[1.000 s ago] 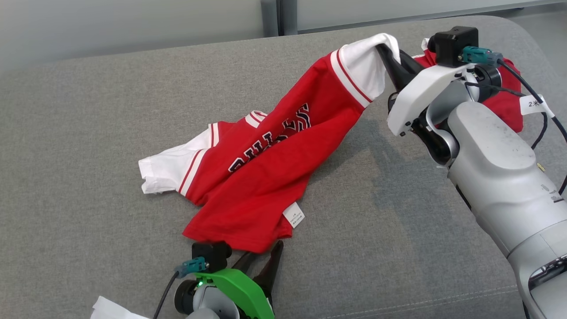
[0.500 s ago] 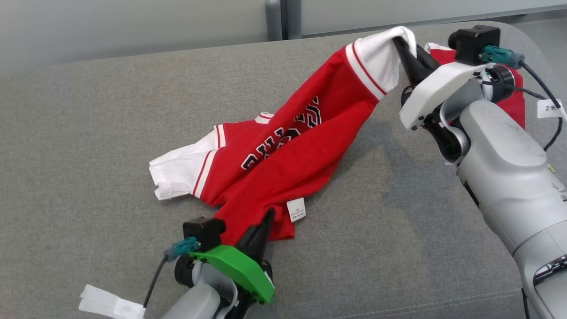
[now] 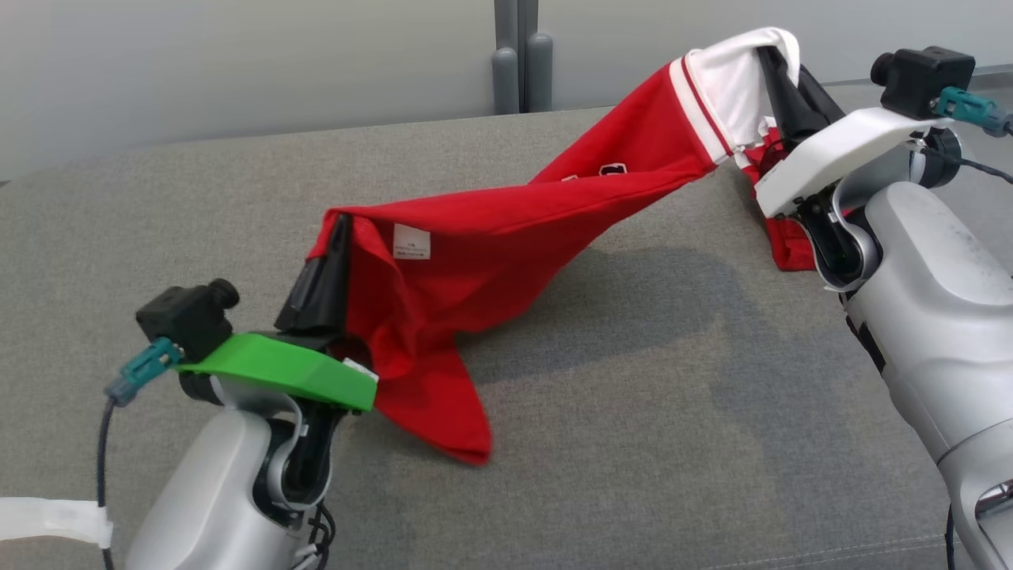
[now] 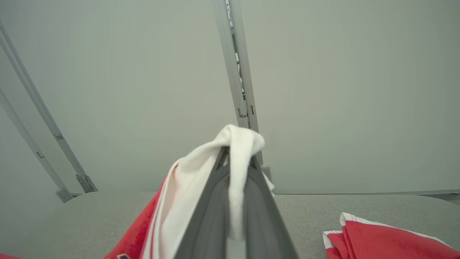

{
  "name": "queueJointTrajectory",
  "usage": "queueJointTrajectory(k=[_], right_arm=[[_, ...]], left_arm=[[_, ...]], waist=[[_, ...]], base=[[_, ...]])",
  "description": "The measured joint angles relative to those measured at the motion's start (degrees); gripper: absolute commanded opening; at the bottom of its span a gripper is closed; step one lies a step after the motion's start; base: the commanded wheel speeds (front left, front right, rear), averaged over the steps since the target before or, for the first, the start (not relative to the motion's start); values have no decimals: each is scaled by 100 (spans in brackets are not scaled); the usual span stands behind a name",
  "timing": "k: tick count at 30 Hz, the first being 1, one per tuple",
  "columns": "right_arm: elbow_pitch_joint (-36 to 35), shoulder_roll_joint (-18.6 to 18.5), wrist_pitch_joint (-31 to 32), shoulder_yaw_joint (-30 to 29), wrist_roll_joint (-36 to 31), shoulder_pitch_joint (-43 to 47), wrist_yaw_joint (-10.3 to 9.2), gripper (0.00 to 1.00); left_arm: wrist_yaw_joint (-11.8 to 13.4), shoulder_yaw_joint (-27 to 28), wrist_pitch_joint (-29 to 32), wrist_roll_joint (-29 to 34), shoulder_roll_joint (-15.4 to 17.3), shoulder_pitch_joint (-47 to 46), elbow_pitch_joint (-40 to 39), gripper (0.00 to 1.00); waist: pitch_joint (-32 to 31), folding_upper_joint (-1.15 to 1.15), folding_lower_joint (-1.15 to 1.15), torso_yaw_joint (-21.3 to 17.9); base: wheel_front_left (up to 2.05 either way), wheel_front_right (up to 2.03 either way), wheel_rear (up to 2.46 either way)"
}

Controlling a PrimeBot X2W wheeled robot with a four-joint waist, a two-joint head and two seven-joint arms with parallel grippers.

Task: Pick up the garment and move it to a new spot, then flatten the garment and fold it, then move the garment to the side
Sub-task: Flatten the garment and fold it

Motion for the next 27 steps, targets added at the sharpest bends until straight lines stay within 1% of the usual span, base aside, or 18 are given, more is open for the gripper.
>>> queueJointTrajectory(k=[5,9,10,12,14,17,19,21,24,26,27], right_arm=[[-517,-46,-26,-222,85,102,14,0],[-1332,-199,-26,-722,94,214,12,0],[-1332,-199,-26,-722,94,214,12,0],[-1685,-314,-40,-888,56,224,10,0],[-1948,-421,-44,-911,3,337,10,0],[-2271,-500,-44,-811,-126,783,11,0],[-2579,-536,-43,-817,-136,1083,11,0],[-2965,-565,-43,-910,-163,1240,10,0],[-3465,-584,-44,-999,-176,1283,9,0],[-3551,-579,-49,-904,-165,1310,9,0],[-3541,-555,-47,-847,-131,1367,9,0]], left_arm=[[7,369,0,120,224,7,-446,0],[53,539,0,168,357,110,-805,0],[53,539,0,168,357,110,-805,0],[67,627,0,185,431,193,-1018,0],[41,610,0,269,561,228,-1234,0],[-15,599,0,258,657,365,-1604,0],[-9,728,0,256,712,476,-1924,0],[0,980,-1,208,765,516,-2294,0],[53,1182,-27,210,987,516,-2649,0],[68,1212,-2,208,1065,515,-2732,0],[67,1189,119,156,1076,513,-2709,0]], waist=[[-162,0,0,-79],[-241,0,0,-201],[-241,0,0,-201],[-271,0,0,-266],[-296,0,0,-327],[-325,0,0,-402],[-327,0,0,-441],[-311,0,0,-468],[-269,0,0,-496],[-231,0,0,-506],[-209,0,0,-507]], base=[[0,0,0],[0,0,0],[0,0,0],[0,0,0],[0,0,0],[0,0,0],[0,0,0],[0,0,0],[0,0,0],[0,0,0],[0,0,0]])
